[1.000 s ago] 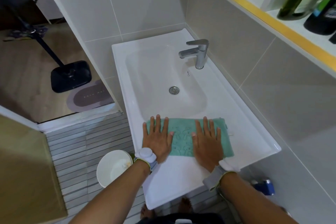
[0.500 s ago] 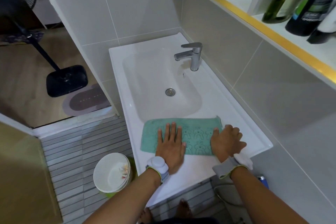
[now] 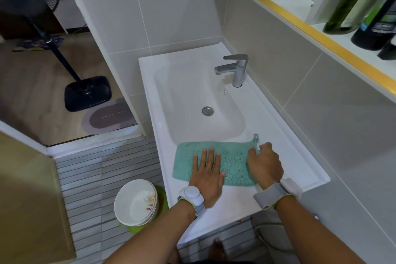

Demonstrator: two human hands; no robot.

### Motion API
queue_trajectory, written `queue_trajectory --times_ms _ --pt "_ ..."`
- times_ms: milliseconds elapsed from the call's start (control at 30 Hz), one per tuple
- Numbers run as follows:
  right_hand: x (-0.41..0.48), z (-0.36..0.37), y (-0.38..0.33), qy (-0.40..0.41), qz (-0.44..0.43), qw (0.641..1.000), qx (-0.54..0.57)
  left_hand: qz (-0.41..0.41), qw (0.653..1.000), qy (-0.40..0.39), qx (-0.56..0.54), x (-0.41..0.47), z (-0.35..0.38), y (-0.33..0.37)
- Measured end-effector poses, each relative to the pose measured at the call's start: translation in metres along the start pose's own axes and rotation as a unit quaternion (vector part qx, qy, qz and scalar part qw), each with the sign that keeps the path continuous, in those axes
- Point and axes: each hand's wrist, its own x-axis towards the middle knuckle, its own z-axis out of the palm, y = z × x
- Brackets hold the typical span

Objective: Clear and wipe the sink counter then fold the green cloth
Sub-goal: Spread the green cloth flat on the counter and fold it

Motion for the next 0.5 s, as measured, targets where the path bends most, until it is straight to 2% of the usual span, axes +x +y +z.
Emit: queue_trajectory --times_ms 133,267,400,500 --pt "-0.02 -0.005 -0.034 -0.04 -0.06 0.997 0.041 -0.017 0.992 0.079 -0.097 -0.004 -0.017 -0.01" --pt "-0.042 0.01 -0.066 -0.083 -0.109 0.988 0.077 -0.117 0.973 0.148 -0.132 -0.017 -0.044 -0.045" --pt "-0.06 0.038 -0.094 -0.144 -0.134 0.976 0.091 -0.216 0.945 0.125 -0.211 -0.026 -0.054 -0.081" --pt "-0.072 0.063 -0.109 -0.168 -0.141 0.973 0.075 -0.236 0.937 0.112 -0.233 -0.032 -0.059 -0.098"
